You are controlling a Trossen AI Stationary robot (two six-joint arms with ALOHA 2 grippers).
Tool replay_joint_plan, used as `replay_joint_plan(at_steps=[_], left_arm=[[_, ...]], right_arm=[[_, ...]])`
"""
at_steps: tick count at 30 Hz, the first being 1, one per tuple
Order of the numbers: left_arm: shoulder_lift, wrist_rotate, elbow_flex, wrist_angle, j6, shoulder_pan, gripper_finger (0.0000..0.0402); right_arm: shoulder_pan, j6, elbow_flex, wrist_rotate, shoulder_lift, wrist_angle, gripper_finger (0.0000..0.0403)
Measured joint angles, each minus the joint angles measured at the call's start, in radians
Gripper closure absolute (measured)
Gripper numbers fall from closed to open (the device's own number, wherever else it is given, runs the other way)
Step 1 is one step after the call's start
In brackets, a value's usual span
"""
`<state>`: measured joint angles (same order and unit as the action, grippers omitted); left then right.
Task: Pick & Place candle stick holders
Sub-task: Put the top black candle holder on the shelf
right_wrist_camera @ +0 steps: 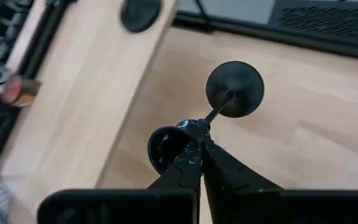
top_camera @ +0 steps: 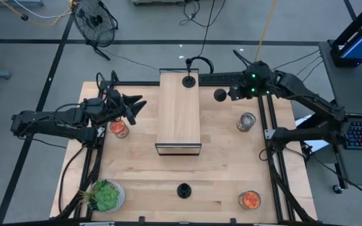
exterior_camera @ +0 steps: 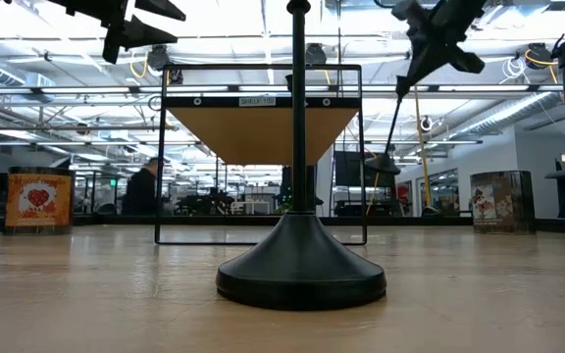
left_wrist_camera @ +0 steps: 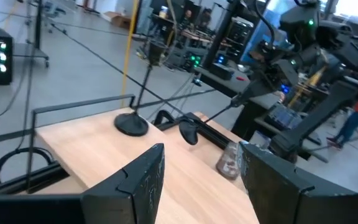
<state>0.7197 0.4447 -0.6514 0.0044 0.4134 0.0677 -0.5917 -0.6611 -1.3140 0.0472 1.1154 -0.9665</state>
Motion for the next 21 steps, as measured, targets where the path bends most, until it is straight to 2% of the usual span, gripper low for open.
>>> replay_joint_plan(at_steps=[5,9,14,21], left_arm=[[0.001,-0.003,0.0,0.018,-0.053,-0.001,0.0192],[0.028,-0.028,0.0,0.118,-0.142,-0.001,0.0192],[0.116,-0.073,0.0,0.282,-0.269,-0.001,0.0192],[0.242,-0.079,-0.001,0.453,-0.42,-0.001,0.0192]], right_arm=[[0.04,-0.026,0.0,0.033,-0.023,0.006,0.0402],[0.074,-0.035,0.0,0.037,-0.048,0.065,0.0402],[0.11,-0.046,-0.001,0.086,-0.077,0.201,0.0402],[0.156,-0.065,-0.002,0.193,-0.072,0.342,0.0402]])
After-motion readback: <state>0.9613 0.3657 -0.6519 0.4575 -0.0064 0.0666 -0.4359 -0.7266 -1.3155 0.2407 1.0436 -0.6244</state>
